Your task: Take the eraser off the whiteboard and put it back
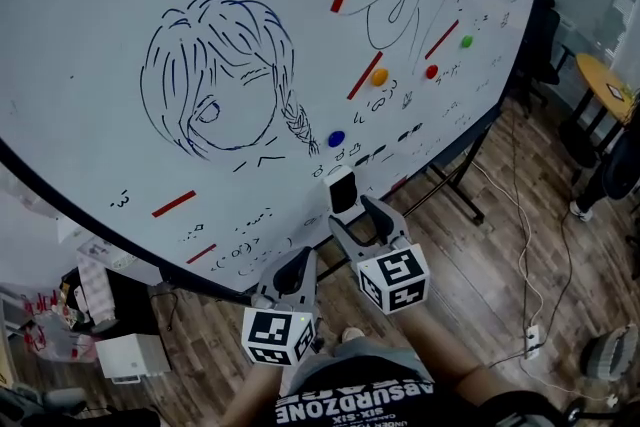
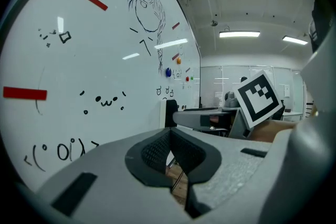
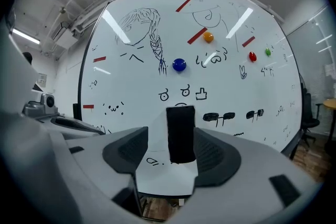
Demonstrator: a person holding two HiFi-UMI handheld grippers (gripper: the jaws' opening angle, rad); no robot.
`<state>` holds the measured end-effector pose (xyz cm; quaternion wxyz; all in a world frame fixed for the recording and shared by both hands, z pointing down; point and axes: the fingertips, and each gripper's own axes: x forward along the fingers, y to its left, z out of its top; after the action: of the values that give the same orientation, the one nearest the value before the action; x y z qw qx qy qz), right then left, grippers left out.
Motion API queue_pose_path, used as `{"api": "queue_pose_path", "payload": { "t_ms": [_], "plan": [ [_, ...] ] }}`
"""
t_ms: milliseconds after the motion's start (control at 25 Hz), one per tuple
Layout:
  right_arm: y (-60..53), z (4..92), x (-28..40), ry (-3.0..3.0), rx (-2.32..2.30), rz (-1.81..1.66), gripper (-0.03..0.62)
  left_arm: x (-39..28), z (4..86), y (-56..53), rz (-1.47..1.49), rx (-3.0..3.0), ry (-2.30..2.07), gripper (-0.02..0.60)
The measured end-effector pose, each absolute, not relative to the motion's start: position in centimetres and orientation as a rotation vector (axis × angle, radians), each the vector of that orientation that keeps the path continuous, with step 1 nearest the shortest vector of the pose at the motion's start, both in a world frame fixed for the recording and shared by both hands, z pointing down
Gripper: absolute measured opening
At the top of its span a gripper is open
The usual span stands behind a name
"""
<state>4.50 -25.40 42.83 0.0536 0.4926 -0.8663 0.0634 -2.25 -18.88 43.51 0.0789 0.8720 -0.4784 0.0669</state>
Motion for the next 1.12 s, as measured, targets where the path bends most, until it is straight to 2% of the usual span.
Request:
{"api": "queue_pose_path", "payload": {
  "t_ms": [1120],
  "plan": [
    [-30.6,44.8,3.8,-2.565,1.504,0.148,0.247,-2.5,44.3,-22.1,0.218,2.572,-1.468,0.005]
  ]
}}
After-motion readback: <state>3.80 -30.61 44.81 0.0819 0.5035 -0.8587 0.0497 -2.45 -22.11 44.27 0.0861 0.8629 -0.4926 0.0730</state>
